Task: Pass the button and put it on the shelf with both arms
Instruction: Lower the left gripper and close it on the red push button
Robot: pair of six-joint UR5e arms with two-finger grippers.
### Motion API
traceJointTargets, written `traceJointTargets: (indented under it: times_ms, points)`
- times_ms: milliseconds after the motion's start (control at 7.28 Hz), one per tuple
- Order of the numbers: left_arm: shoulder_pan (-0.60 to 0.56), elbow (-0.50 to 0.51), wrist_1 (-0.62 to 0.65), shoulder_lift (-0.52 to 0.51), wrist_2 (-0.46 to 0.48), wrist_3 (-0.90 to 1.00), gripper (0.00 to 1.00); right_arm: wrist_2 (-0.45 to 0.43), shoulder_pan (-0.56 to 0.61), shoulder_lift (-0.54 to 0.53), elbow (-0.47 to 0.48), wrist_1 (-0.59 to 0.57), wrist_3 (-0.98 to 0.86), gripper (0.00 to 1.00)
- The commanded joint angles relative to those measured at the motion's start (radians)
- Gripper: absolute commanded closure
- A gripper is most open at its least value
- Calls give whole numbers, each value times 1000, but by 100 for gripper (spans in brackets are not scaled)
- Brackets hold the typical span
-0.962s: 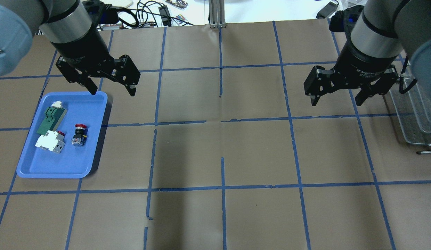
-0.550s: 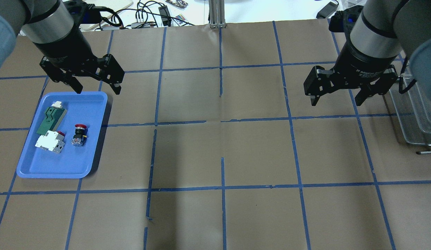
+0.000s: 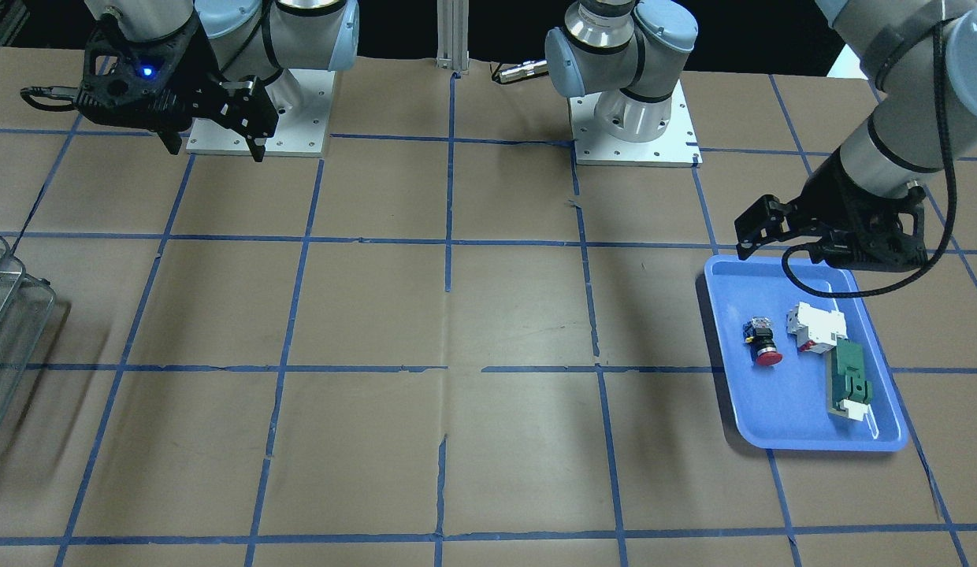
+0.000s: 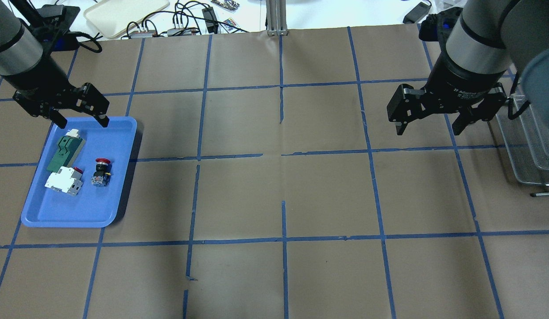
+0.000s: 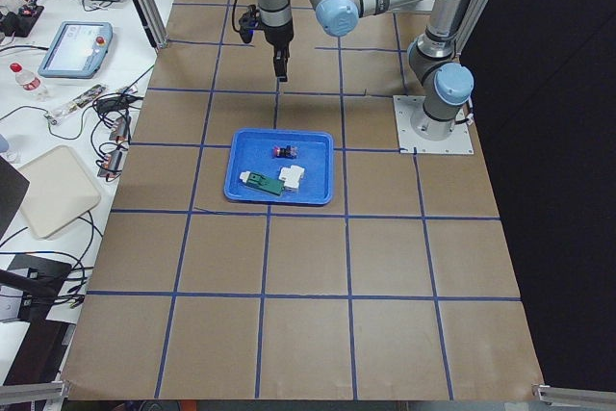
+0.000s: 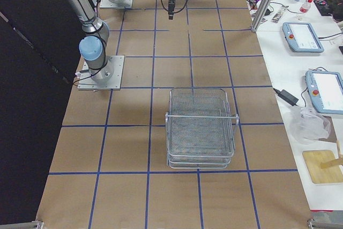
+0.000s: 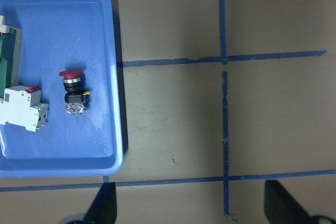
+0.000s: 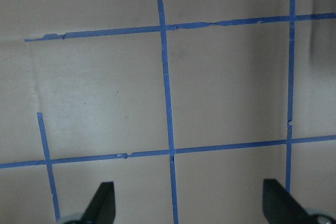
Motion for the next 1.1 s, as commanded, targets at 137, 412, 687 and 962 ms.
traceJointTargets:
  times_ms: [137,412,687,962]
  points:
    - [125,-144,197,-99,4,78,0,0,1,1,1,0,0,0]
    - [143,-184,278,-165,4,98,0,-2,-1,1,1,0,-2,0]
    - [151,-252,447,-215,5,138,0,-2,1,0,1,0,-2,0]
    - [160,-283,479,-234,5,144,0,-2,1,0,1,5,-6,0]
